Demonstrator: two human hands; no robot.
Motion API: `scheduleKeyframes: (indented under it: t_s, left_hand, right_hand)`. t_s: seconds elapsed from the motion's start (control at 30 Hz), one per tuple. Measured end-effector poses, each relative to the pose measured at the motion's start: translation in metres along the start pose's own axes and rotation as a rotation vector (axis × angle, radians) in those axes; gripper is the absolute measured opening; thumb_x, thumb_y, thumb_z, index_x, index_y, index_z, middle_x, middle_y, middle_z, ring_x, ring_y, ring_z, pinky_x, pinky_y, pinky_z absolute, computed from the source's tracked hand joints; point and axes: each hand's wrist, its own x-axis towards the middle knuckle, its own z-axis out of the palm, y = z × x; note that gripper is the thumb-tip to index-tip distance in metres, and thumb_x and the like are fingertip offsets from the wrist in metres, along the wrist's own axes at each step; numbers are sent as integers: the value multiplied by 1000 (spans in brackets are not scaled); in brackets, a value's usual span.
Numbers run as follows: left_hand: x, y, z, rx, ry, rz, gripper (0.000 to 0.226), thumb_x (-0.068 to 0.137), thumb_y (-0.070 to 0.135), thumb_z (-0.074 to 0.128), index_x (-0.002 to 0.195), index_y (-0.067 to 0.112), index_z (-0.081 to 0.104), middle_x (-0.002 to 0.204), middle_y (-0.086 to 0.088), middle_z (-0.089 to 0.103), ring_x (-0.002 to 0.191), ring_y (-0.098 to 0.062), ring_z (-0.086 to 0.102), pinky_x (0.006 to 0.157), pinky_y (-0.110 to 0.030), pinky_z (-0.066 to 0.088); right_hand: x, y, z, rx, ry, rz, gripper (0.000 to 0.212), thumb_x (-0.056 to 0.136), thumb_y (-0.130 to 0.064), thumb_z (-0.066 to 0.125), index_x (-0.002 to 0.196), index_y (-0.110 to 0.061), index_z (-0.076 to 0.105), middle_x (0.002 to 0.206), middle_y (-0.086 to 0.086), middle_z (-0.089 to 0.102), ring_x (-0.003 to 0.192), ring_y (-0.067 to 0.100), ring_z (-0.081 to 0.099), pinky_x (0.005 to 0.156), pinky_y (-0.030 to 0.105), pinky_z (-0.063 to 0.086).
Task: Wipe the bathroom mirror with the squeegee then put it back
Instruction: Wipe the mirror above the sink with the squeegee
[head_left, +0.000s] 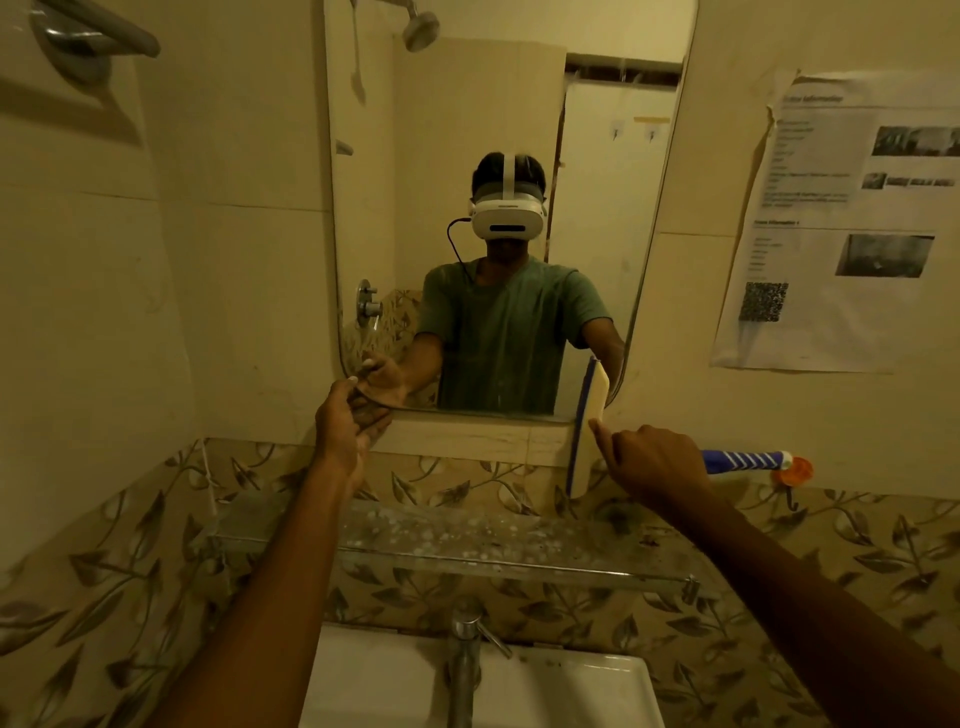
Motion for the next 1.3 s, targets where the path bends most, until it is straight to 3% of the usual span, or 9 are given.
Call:
scheduleKeyframes:
  t_s: [0.1,0.23,0.47,0.57,0.7,0.77,0.93,1.1,1.3]
  left_hand:
    - [1,3,1,5,-6,-12,22,99,26,41,89,18,58,87,-3,61,82,-18,62,80,-32,50]
    - [1,-1,9,11,57,-11,23,96,31,42,87,19,60,87,-4,63,81,-19,62,71,-31,51]
    - [7,-9,22,-8,211,10,33,85,41,43,88,18,67,99,-11,70,90,-26,67,61,-29,50]
    - [9,-11,21,-12,240,26,38,84,43,41,87,16,68,99,-12,71,89,-26,67,61,-29,51]
    - [12,-12,22,16,275,62,36,89,39,38,82,18,65,93,-11,68,82,-23,65,59,-28,50]
    - [12,-14,23,40,305,83,35,91,39,37,79,19,64,90,-8,67,79,-21,64,58,-28,49]
    - [13,-17,29,53,357,125,37,90,37,36,69,19,59,79,-5,63,75,-21,59,61,-32,44]
    - [9,-21,36,42,403,147,31,82,35,36,64,16,52,70,-6,57,66,-22,54,58,-33,41]
    - [-7,-35,32,91,305,80,24,90,26,41,72,12,50,59,-1,46,52,-15,42,51,-28,34]
  right_hand:
    - [6,-23,-5,33,-5,-64,55,101,-56,18,70,-22,49,61,-4,52,51,13,53,50,25,41]
    - [21,-75,-17,26,80,-234,44,104,-47,23,112,-19,57,73,-2,52,56,13,51,46,26,40]
    - [24,-134,-22,88,131,-237,57,102,-53,17,71,-21,51,58,-2,48,52,15,51,51,28,40]
    - [28,-124,-13,102,118,-187,62,101,-55,14,94,-16,61,82,5,63,64,19,55,56,31,40]
    - [32,-86,-5,59,62,-185,54,101,-55,19,127,-17,46,104,7,60,78,21,61,61,36,53]
    - [25,-61,-6,21,41,-178,44,103,-51,24,119,-18,48,87,3,59,64,17,58,54,34,53]
    - [2,12,-1,31,-28,37,68,97,-62,10,67,-21,55,61,-2,56,54,13,54,57,27,42]
    - [-7,26,-5,-52,43,36,67,98,-59,10,59,-22,50,56,-3,50,47,11,44,49,26,27]
    - [-24,37,0,-14,110,58,71,86,-63,-7,62,-22,46,53,-3,48,44,12,45,47,25,32]
